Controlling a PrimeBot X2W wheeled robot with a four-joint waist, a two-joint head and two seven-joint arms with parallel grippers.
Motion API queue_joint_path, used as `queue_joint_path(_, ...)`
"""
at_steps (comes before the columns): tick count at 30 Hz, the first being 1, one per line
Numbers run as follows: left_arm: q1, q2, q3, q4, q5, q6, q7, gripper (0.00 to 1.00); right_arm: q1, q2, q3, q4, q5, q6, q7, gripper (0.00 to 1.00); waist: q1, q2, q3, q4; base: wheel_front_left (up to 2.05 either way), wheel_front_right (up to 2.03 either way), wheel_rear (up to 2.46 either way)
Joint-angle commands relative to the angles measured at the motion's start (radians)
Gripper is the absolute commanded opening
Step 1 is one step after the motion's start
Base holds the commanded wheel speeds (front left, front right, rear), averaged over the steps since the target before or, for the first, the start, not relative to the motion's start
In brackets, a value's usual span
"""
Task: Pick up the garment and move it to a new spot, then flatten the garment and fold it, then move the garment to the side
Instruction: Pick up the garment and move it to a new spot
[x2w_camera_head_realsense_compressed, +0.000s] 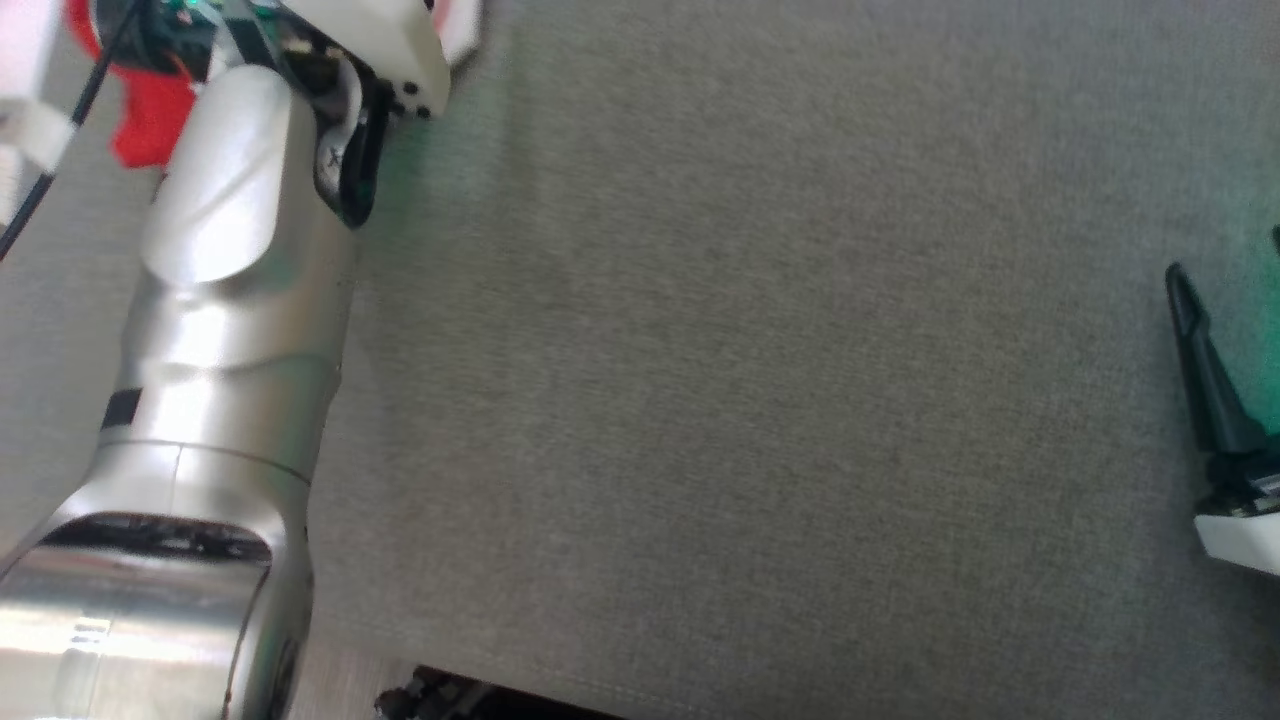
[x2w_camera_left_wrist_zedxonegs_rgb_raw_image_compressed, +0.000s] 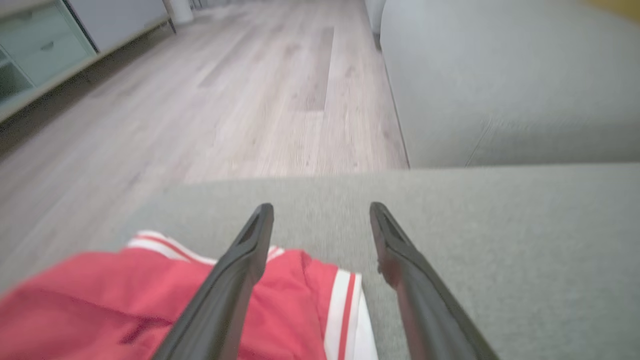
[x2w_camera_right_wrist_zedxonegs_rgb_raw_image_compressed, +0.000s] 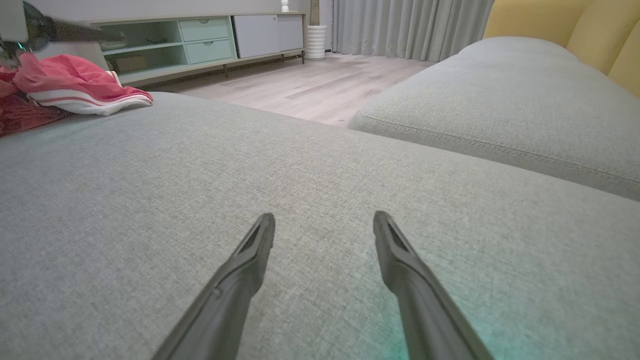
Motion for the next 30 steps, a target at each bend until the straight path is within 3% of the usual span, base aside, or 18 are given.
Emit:
queue_joint_path(1,-0.032,0.042,0.016,0.006,-0.003,0.004,0.012,1.00,0.006,-0.032,0.007,-0.032,0.006,0.007,-0.009,1.00,-0.0002,0.0001,0.065,-0.041,0.00,0.00,0.00)
queue_joint_path(7,-0.079,0.048,0.018,0.220,-0.011,0.039,0.086,1.00,0.001,-0.041,0.001,-0.066,0.007,0.007,-0.009,1.00,-0.0002,0.0001,0.124,-0.063,0.00,0.00,0.00)
queue_joint_path(10,-0.088,0.047,0.018,0.287,-0.025,0.027,0.104,1.00,-0.009,-0.040,0.000,-0.064,0.005,0.007,-0.009,1.00,-0.0002,0.0001,0.134,-0.069,0.00,0.00,0.00)
queue_joint_path(11,-0.094,0.049,0.015,0.293,-0.025,0.022,0.085,0.25,-0.013,-0.037,0.000,-0.062,0.005,0.007,-0.009,1.00,-0.0002,0.0001,0.135,-0.070,0.00,0.00,0.00)
queue_joint_path(12,-0.101,0.053,0.013,0.294,-0.025,0.017,0.059,0.00,-0.016,-0.035,0.001,-0.060,0.005,0.007,-0.009,1.00,-0.0002,0.0001,0.135,-0.072,0.00,0.00,0.00)
queue_joint_path(22,-0.198,0.097,-0.032,0.263,0.005,-0.009,-0.200,0.00,-0.056,0.053,0.054,-0.011,0.007,0.007,-0.009,1.00,-0.0002,0.0001,-0.006,-0.121,0.00,0.00,0.00)
queue_joint_path(30,-0.226,0.142,-0.103,0.193,0.048,-0.024,-0.264,0.00,-0.059,0.202,0.124,0.075,0.014,0.007,-0.009,1.00,-0.0002,0.0001,-0.234,-0.262,0.00,0.00,0.00)
